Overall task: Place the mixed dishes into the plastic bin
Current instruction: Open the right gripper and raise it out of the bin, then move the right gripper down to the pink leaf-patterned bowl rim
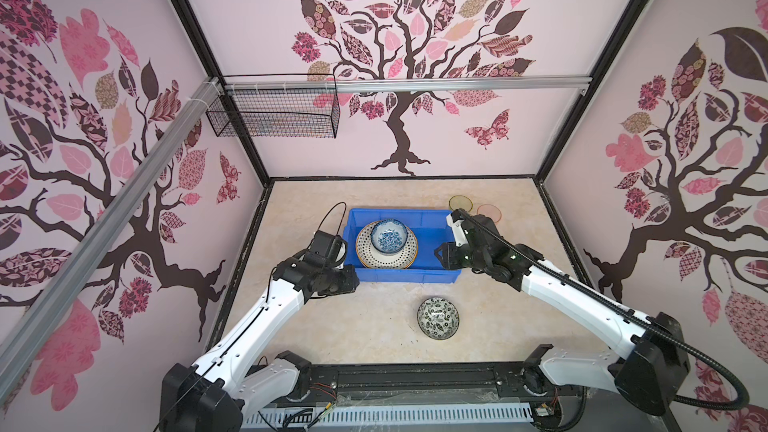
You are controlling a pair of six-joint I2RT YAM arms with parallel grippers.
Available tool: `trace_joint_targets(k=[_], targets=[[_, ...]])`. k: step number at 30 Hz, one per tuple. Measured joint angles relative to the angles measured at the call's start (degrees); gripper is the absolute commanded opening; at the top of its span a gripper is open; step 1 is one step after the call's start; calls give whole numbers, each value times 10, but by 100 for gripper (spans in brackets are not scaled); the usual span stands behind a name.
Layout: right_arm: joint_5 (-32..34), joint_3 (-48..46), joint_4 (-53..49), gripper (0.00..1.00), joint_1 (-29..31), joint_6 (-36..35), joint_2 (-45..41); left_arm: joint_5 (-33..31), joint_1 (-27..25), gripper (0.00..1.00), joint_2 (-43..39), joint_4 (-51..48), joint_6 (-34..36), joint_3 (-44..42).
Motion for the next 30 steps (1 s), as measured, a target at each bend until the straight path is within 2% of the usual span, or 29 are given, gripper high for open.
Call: trace_joint_targets(k=[14, 23, 30], targets=[[-15, -70, -70, 47, 0, 1, -78, 4, 0, 32, 0, 0, -2, 0], [-43, -141, -85, 46, 0, 25, -119, 5, 0, 33, 0, 0, -4, 0], [-61, -160, -89, 46, 0, 40, -133, 9, 0, 33, 0, 1, -6, 0]])
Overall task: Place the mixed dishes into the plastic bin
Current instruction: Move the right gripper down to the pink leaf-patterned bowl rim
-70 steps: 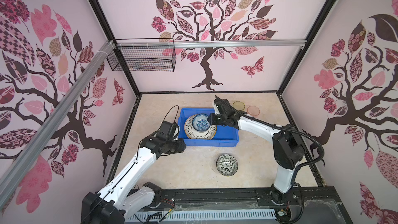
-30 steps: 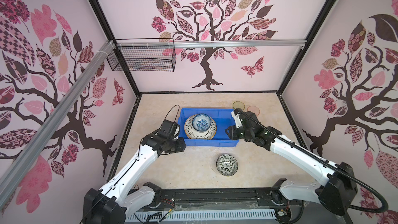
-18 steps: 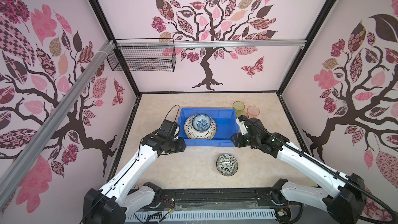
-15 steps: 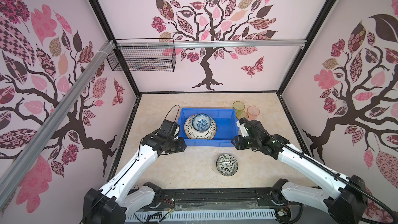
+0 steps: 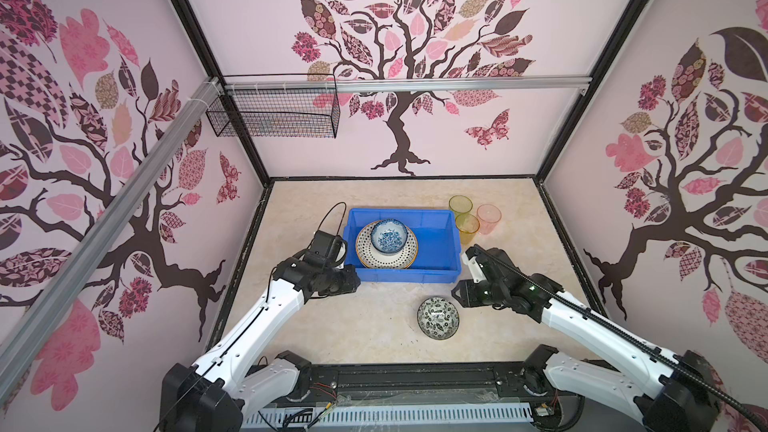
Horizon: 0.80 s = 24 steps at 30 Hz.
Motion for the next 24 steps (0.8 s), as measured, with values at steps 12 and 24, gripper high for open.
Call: trace_joint_targets(k=[12, 24], targets=[[-41, -49, 14, 45, 0, 21, 0, 2, 0, 34, 0, 0, -1, 0], [-43, -65, 26, 40, 21, 37, 7, 4, 0, 35, 0, 1, -1, 0]])
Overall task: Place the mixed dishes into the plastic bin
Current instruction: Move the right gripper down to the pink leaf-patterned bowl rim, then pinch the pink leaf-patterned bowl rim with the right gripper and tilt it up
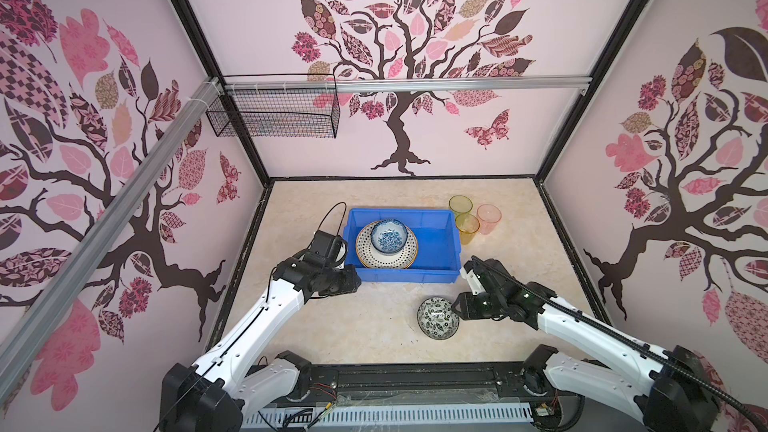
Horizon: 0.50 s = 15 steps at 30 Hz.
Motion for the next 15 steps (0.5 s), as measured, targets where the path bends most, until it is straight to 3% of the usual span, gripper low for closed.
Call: trace_joint_targets(k=[15], targets=[[49, 0, 2, 30, 49, 9, 49, 0, 0, 35, -2, 0, 0, 0]])
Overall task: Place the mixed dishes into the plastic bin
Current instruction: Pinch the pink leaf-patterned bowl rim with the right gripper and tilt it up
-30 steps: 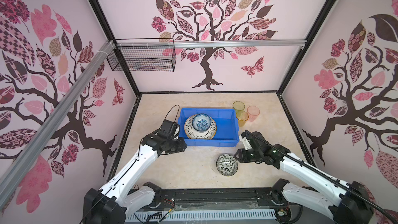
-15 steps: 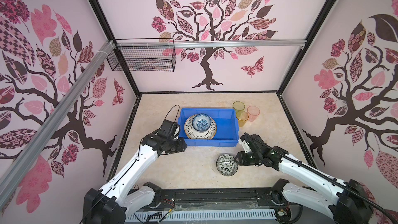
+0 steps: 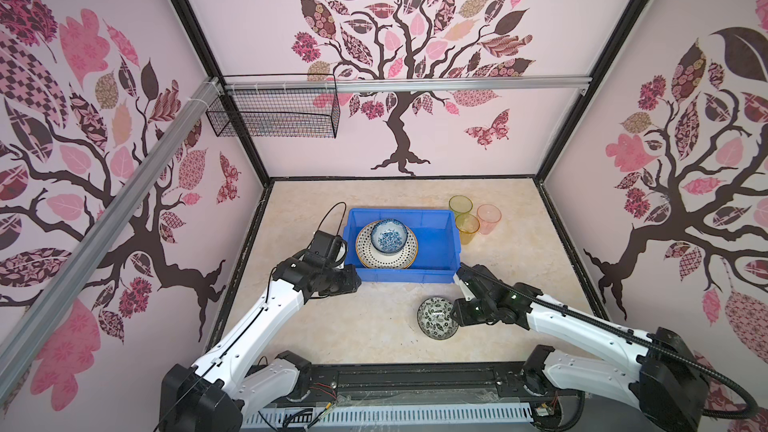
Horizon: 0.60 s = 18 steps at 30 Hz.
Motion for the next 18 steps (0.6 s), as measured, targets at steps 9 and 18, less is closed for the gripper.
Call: trace_joint_targets(k=[9, 18], targets=[[22, 6, -1, 22, 3, 7, 5, 0, 0, 35, 0, 0, 0, 0], [27, 7, 3, 12, 10, 14, 11, 0, 0, 35, 0, 0, 0, 0]])
